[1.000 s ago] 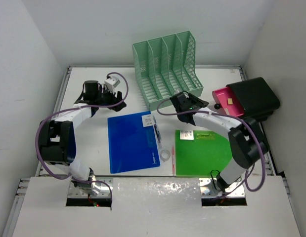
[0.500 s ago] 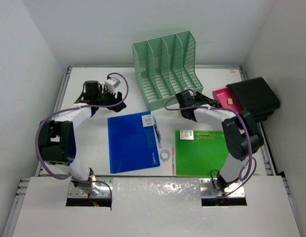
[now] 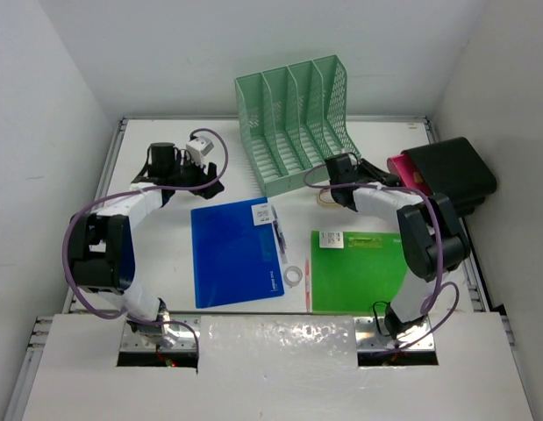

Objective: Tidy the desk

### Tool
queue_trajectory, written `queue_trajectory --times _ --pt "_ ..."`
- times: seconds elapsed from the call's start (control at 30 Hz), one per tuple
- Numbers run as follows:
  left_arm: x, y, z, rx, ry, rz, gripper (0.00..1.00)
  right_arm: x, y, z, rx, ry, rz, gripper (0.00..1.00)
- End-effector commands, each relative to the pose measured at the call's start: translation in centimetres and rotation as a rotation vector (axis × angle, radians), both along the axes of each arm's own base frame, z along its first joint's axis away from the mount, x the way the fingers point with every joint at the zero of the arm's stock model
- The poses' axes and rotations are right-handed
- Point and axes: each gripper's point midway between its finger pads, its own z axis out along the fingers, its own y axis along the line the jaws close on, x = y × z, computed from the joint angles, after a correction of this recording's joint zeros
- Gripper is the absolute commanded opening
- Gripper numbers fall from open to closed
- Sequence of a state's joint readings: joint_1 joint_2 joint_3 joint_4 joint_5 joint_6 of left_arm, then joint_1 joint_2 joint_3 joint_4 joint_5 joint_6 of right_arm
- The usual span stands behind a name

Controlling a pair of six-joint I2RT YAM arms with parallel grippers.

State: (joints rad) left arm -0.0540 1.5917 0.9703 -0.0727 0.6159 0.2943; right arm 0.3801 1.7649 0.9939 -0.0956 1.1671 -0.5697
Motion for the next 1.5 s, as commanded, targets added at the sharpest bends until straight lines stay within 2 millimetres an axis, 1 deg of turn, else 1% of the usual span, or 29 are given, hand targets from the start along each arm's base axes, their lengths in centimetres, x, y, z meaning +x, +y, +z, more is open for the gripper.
queue_trajectory --times 0.0,0.03,0.23,0.5,0.57,0.7,0.87,0.97,1.03,1.07,1.1,1.13,1.17,1.23,1.27,1.3,1.33,1.37,1.43,1.47 --pt "1.1 -0.8 1.6 -0.003 -0.060 -0.037 0.61 0.2 -2.0 1.6 -0.018 -0.068 -0.071 0.15" --pt "1.1 -0.8 1.6 -0.002 -0.061 -0.038 0.61 0.2 -2.5 1.5 -0.019 -0.065 -0.084 0.15" --pt "1.1 -0.8 1.6 -0.001 -0.061 -0.037 0.61 0.5 -4.3 2.0 -0.005 -0.084 -0.121 0.15" --pt "1.1 -0.7 1.6 0.003 -0.060 -0.040 0.61 1.6 -4.8 2.7 0.011 -0.093 -0.122 0.15" --pt "1.0 -0.7 1.6 0.005 -0.062 -0.041 0.61 1.7 -5.0 2.6 0.017 -0.091 -0.123 0.15" --pt "1.1 -0.6 1.7 0.009 -0.066 -0.039 0.61 1.9 -6.1 2.0 0.033 -0.081 -0.152 0.16" --pt "1.1 -0.6 1.7 0.009 -0.068 -0.037 0.61 2.0 -6.2 2.0 0.050 -0.079 -0.163 0.18" --pt "1.2 -0.6 1.6 0.011 -0.067 -0.037 0.61 2.1 -5.2 2.1 0.075 -0.071 -0.144 0.23" --pt "1.1 -0.7 1.3 0.010 -0.061 -0.043 0.61 2.5 -3.1 2.4 0.092 -0.060 -0.083 0.28" --pt "1.2 -0.7 1.3 0.011 -0.061 -0.044 0.61 2.7 -1.3 3.0 0.120 -0.084 -0.044 0.34" --pt "1.2 -0.7 1.3 0.010 -0.058 -0.045 0.61 2.8 -0.5 3.4 0.140 -0.079 -0.026 0.38" --pt "1.2 -0.7 1.1 0.011 -0.051 -0.046 0.61 2.7 0.5 3.8 0.178 -0.092 0.001 0.46" --pt "1.1 -0.8 1.1 0.012 -0.048 -0.050 0.61 2.4 1.6 3.4 0.196 -0.092 0.026 0.48" --pt "1.0 -0.8 1.0 0.018 -0.046 -0.053 0.61 1.9 1.9 2.7 0.207 -0.087 0.050 0.49" --pt "1.0 -0.7 0.9 0.018 -0.046 -0.051 0.61 1.2 1.6 1.2 0.193 -0.047 0.055 0.49" --pt "1.0 -0.7 0.9 0.016 -0.044 -0.052 0.61 0.9 1.3 0.4 0.168 -0.022 0.051 0.48" --pt "1.1 -0.8 1.0 0.015 -0.047 -0.053 0.61 0.4 0.3 0.1 0.112 0.011 0.029 0.48" --pt "1.2 -0.8 0.8 0.013 -0.040 -0.051 0.61 0.0 -0.2 -1.4 0.071 0.069 0.010 0.48" --pt "1.2 -0.8 0.8 0.013 -0.039 -0.053 0.61 -0.2 -1.1 -2.5 0.048 0.107 -0.018 0.47" --pt "1.1 -0.8 0.8 0.015 -0.037 -0.053 0.61 -0.2 -2.0 -3.3 0.048 0.123 -0.042 0.44"
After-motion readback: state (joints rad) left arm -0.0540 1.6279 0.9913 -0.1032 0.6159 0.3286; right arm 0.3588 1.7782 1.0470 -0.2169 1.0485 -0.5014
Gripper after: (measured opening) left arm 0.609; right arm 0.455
